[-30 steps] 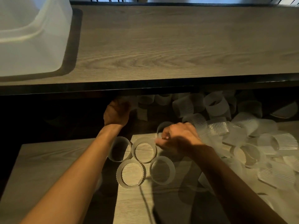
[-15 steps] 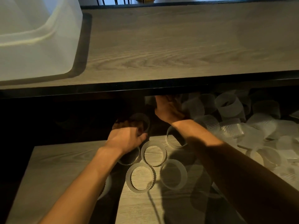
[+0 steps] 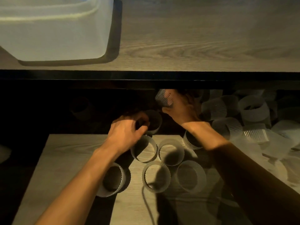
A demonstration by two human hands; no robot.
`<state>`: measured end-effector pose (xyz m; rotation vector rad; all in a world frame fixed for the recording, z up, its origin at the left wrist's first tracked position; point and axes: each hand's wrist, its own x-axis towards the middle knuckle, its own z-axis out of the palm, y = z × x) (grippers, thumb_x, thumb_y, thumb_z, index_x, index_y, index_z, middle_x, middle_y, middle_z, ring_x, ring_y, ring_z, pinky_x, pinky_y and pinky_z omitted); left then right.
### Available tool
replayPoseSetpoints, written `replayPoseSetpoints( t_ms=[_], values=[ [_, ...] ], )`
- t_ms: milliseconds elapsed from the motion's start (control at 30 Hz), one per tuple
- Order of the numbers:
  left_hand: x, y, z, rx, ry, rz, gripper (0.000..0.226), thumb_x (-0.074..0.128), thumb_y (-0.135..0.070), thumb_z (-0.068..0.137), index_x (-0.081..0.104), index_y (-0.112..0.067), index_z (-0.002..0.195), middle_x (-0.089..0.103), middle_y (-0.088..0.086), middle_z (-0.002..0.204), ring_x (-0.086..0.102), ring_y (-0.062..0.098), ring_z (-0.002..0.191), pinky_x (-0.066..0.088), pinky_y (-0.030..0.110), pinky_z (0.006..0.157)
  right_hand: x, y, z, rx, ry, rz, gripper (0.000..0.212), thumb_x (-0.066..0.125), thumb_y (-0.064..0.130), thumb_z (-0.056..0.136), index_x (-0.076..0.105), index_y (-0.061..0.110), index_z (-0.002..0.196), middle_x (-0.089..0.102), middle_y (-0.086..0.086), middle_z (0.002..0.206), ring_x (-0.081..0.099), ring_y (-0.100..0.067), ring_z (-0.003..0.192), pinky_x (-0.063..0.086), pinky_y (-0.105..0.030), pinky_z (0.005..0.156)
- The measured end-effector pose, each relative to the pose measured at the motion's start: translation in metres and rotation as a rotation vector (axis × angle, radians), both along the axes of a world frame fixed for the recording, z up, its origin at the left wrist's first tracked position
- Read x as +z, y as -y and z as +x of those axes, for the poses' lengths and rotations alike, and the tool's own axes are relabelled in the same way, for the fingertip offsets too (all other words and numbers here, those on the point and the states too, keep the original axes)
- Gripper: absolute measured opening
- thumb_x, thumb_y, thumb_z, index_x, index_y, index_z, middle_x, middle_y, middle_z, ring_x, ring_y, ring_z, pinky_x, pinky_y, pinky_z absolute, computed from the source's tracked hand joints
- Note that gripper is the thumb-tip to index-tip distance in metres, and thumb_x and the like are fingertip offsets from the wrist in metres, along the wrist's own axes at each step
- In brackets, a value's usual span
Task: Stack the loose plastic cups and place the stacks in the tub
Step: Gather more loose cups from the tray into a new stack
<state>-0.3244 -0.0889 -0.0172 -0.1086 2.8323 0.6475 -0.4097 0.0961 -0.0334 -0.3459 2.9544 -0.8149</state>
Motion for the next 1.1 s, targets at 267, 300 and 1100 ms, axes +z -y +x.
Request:
replayPoseSetpoints(
  t_ms=[267, 300, 1100],
  values=[
    [0.000, 0.067, 0.014, 0.321, -0.119, -0.076, 0.025, 0.063, -0.034, 0.095, 0.073, -0.015, 0.106, 0.070, 0.012, 0.082, 0.068, 0.033, 0.084, 0.054, 0.040, 0.079, 0.024, 0.064, 0.014, 0.402, -0.095, 0.163, 0.027, 0.048, 0.042, 0.103, 0.056, 0.023, 0.121, 0.059, -0.005, 0.129, 0.047, -0.029, 0.129, 0.028, -0.042, 0.107],
    [-0.002, 0.075, 0.017, 0.326, -0.134, -0.099, 0.026, 0.062, -0.035, 0.094, 0.073, -0.016, 0.109, 0.072, 0.014, 0.085, 0.068, 0.034, 0.086, 0.054, 0.041, 0.080, 0.024, 0.077, 0.017, 0.491, -0.131, 0.233, 0.027, 0.050, 0.042, 0.102, 0.059, 0.024, 0.120, 0.057, -0.004, 0.132, 0.043, -0.028, 0.132, 0.024, -0.040, 0.108],
    [-0.051, 0.152, 0.032, 0.430, -0.297, -0.124, 0.024, 0.060, -0.025, 0.098, 0.069, -0.003, 0.104, 0.068, 0.017, 0.092, 0.065, 0.034, 0.088, 0.051, 0.041, 0.077, -0.015, 0.135, 0.064, 0.763, 0.067, 0.195, 0.035, 0.048, 0.056, 0.100, 0.067, 0.026, 0.099, 0.061, 0.009, 0.097, 0.057, -0.010, 0.089, 0.052, -0.037, 0.077]
  ],
)
